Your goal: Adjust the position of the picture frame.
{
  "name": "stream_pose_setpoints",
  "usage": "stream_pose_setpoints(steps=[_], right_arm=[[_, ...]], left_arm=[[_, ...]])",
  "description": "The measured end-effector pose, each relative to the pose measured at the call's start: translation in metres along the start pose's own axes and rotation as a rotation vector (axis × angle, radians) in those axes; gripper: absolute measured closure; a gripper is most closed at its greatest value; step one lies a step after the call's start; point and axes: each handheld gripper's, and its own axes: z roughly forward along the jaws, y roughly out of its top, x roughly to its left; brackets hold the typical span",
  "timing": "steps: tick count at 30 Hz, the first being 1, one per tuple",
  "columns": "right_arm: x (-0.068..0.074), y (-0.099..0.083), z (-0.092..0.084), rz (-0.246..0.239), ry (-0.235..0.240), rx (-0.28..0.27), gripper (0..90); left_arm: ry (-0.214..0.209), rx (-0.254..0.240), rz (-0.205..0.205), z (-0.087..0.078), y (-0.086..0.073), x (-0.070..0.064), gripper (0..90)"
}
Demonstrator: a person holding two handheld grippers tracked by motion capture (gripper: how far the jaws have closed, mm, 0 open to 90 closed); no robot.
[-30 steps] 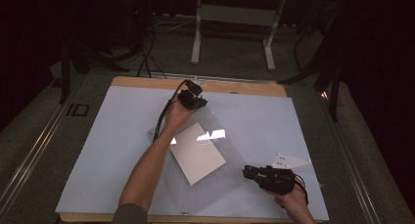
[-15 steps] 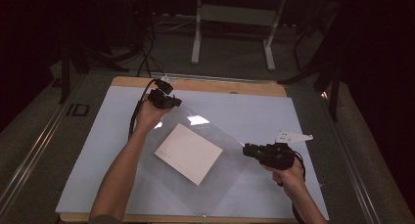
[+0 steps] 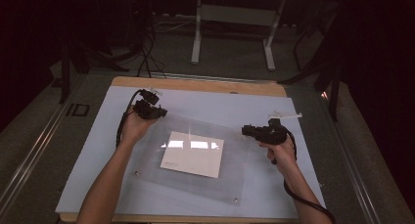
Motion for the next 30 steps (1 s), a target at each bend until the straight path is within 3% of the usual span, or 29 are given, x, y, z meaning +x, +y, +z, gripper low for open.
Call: stream_pose_setpoints(steps=[7, 11, 15, 17, 18, 19, 26, 30], right_arm=[[-0.026, 0.006, 0.024, 0.049, -0.027, 0.040, 75.7], [-0.031, 0.008, 0.034, 0.060, -0.042, 0.048, 75.8], [-0.035, 0.002, 0.051, 0.043, -0.105, 0.108, 76.8], [-0.036, -0.002, 0.055, 0.041, -0.124, 0.124, 77.4], [-0.036, -0.002, 0.055, 0.041, -0.124, 0.124, 77.4], [-0.040, -0.009, 0.055, 0.072, -0.103, 0.084, 76.4], [-0.032, -0.010, 0.056, 0.012, -0.165, 0.085, 78.6], [-0.032, -0.011, 0.056, 0.015, -0.162, 0.073, 78.4]], left_arm=[[0.021, 0.011, 0.006, -0.005, -0.019, -0.006, 85.2], [0.028, 0.013, 0.001, -0.005, -0.023, -0.006, 85.1], [0.055, 0.058, -0.001, 0.017, -0.041, -0.009, 85.0], [0.054, 0.044, -0.007, 0.020, -0.044, -0.008, 85.0], [0.054, 0.044, -0.007, 0.020, -0.044, -0.008, 84.9], [0.053, 0.009, -0.018, 0.020, -0.049, -0.008, 84.7], [0.079, -0.011, 0.007, 0.020, -0.051, -0.011, 84.6], [0.067, -0.023, -0.001, 0.020, -0.053, -0.010, 84.6]])
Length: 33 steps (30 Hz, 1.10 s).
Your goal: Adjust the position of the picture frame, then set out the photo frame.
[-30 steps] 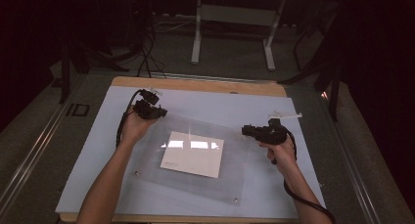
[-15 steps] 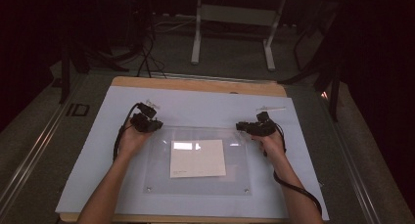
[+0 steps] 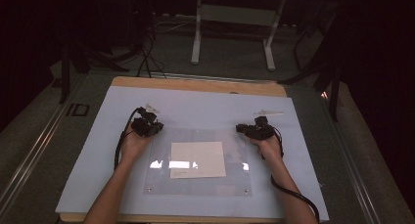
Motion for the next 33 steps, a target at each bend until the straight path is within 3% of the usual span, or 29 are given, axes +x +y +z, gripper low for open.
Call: stream_pose_setpoints(steps=[7, 12, 17, 19, 24, 28, 31, 33], right_arm=[[0.000, -0.002, 0.000, 0.003, -0.001, -0.015, 78.4], [0.004, -0.003, 0.000, -0.031, -0.036, -0.019, 79.4], [0.008, -0.003, 0.000, -0.058, -0.072, -0.030, 77.9], [0.010, -0.003, -0.001, -0.075, -0.098, -0.033, 76.1], [0.015, -0.004, -0.009, -0.127, -0.145, -0.066, 73.0], [0.020, -0.005, -0.012, -0.161, -0.187, -0.084, 73.0], [0.023, -0.005, -0.014, -0.170, -0.196, -0.098, 74.8], [0.025, -0.005, -0.015, -0.167, -0.204, -0.106, 78.4]], left_arm=[[0.013, -0.030, -0.006, 0.000, -0.004, -0.001, 83.5], [0.031, -0.065, 0.011, 0.001, -0.009, -0.007, 75.2], [0.019, -0.081, -0.012, 0.001, -0.011, -0.007, 64.3], [-0.010, -0.096, -0.039, -0.002, -0.011, -0.005, 61.5], [-0.032, -0.136, -0.079, -0.009, -0.014, -0.001, 51.9], [-0.034, -0.172, -0.092, -0.015, -0.017, 0.002, 49.8], [-0.031, -0.195, -0.089, -0.020, -0.020, 0.004, 51.5], [-0.040, -0.211, -0.108, -0.022, -0.021, 0.005, 52.0]])
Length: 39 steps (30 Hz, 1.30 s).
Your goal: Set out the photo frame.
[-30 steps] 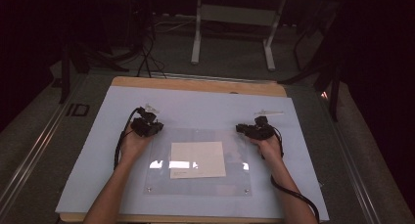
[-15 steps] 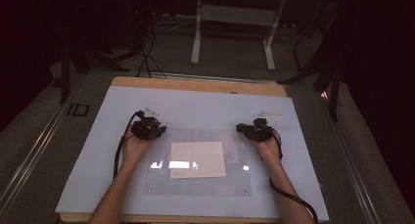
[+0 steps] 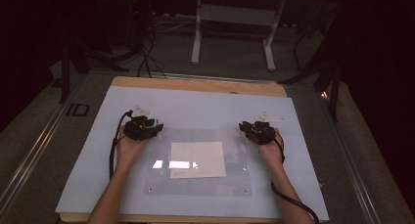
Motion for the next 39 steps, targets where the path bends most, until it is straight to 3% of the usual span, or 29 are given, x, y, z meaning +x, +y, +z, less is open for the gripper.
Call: stream_pose_setpoints(steps=[4, 10, 19, 27, 28, 31, 39], right_arm=[[0.004, -0.001, 0.002, -0.003, -0.010, 0.009, 83.6], [0.004, -0.002, 0.001, 0.004, -0.007, 0.006, 84.4], [0.005, -0.002, 0.001, -0.009, -0.017, 0.004, 84.6], [0.006, -0.002, 0.000, -0.002, -0.019, 0.002, 84.5], [0.006, -0.002, 0.000, -0.003, -0.021, 0.000, 84.6], [0.006, -0.002, 0.000, -0.002, -0.022, 0.001, 84.7], [0.005, -0.003, 0.000, 0.003, -0.017, -0.012, 84.6]], left_arm=[[-0.001, -0.015, -0.032, -0.003, 0.000, 0.000, 50.5], [-0.025, -0.073, -0.042, -0.009, 0.001, 0.000, 52.4], [0.036, -0.076, -0.014, -0.009, 0.001, -0.002, 62.8], [0.034, -0.050, 0.012, 0.000, 0.000, -0.005, 72.0], [0.036, -0.060, 0.012, 0.003, 0.000, -0.006, 77.5], [0.032, -0.065, 0.016, 0.005, -0.001, -0.007, 82.6], [0.049, -0.080, 0.029, 0.006, -0.002, -0.009, 84.1]])
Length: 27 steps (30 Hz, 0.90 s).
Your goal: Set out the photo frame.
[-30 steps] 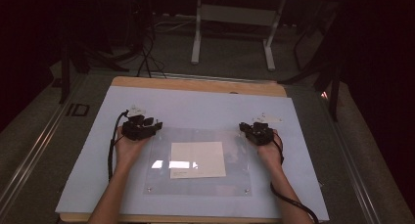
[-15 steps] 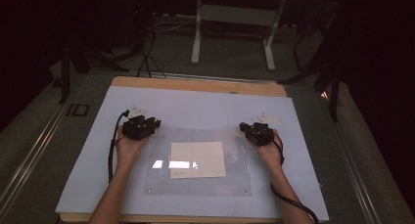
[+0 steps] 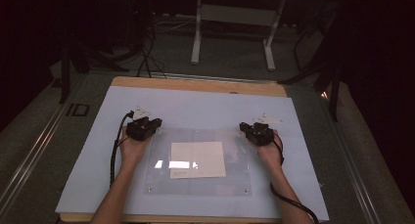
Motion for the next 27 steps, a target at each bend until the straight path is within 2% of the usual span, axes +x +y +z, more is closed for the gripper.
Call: stream_pose_setpoints(steps=[4, 19, 23, 27], right_arm=[[0.0005, 0.0001, -0.0006, -0.008, -0.004, 0.000, 84.9], [-0.0020, 0.0013, -0.0030, -0.003, 0.006, -0.024, 84.2], [-0.0046, 0.0011, -0.0022, 0.018, 0.024, -0.020, 84.8], [-0.0050, 0.0028, -0.0019, 0.018, 0.025, -0.007, 85.0]], left_arm=[[0.010, -0.002, 0.003, 0.0006, 0.0005, -0.0015, 84.6], [0.000, -0.027, -0.003, 0.0025, -0.0021, -0.0003, 84.6], [0.000, -0.029, -0.010, 0.0029, -0.0021, -0.0002, 84.8], [-0.011, -0.025, -0.032, 0.0030, -0.0018, 0.0017, 84.6]])
